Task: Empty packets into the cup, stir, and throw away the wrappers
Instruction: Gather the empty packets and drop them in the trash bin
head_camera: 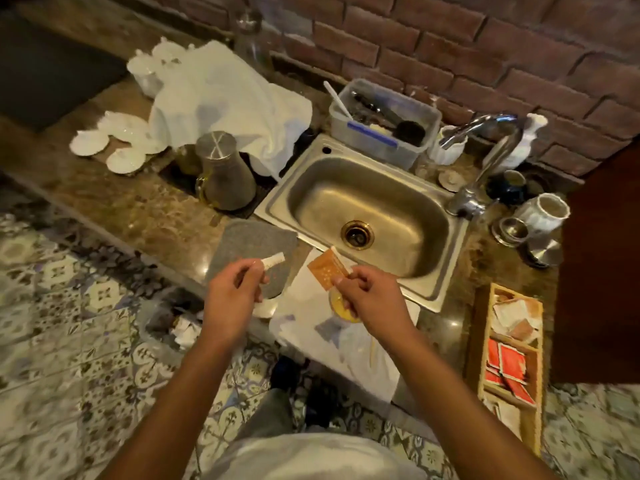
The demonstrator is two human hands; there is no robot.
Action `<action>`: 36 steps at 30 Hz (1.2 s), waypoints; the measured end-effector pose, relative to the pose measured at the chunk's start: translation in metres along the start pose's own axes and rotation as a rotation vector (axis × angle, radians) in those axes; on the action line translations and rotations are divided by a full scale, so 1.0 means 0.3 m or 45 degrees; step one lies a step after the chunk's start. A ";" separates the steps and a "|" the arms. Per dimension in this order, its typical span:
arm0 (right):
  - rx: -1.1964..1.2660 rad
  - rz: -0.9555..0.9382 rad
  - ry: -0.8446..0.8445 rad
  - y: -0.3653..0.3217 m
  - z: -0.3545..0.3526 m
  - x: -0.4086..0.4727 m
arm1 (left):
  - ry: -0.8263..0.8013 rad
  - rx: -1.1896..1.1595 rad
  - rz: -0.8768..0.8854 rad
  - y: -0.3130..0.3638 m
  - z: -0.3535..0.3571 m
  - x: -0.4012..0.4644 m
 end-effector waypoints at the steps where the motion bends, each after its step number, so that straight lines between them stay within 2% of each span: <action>1: -0.005 -0.020 -0.042 -0.001 0.026 -0.012 | 0.044 0.027 -0.005 -0.019 -0.042 -0.033; 7: -0.019 -0.092 -0.284 -0.021 0.222 -0.096 | 0.355 0.232 -0.009 -0.119 -0.313 -0.225; 13: -0.036 -0.078 -0.412 -0.040 0.390 -0.156 | 0.540 0.180 -0.083 -0.255 -0.504 -0.303; 19: -0.125 -0.010 -0.521 0.000 0.604 -0.184 | 0.542 0.111 -0.242 -0.393 -0.658 -0.292; 24: -0.194 0.054 -0.509 0.034 0.805 -0.209 | 0.518 0.103 -0.344 -0.489 -0.827 -0.242; 29: -0.281 0.156 -0.467 0.106 0.956 -0.223 | 0.453 0.167 -0.346 -0.597 -0.968 -0.133; 36: -0.387 0.318 -0.539 0.272 1.165 -0.177 | 0.425 0.272 -0.412 -0.776 -1.024 0.007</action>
Point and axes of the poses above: each hand's wrist, its own x-axis towards the middle knuckle, its own z-axis out of the palm, y = z × x, the point moved 10 cm from there along x, towards the middle knuckle, and after that the axes turned 5 degrees about y, right-handed, at the moved point
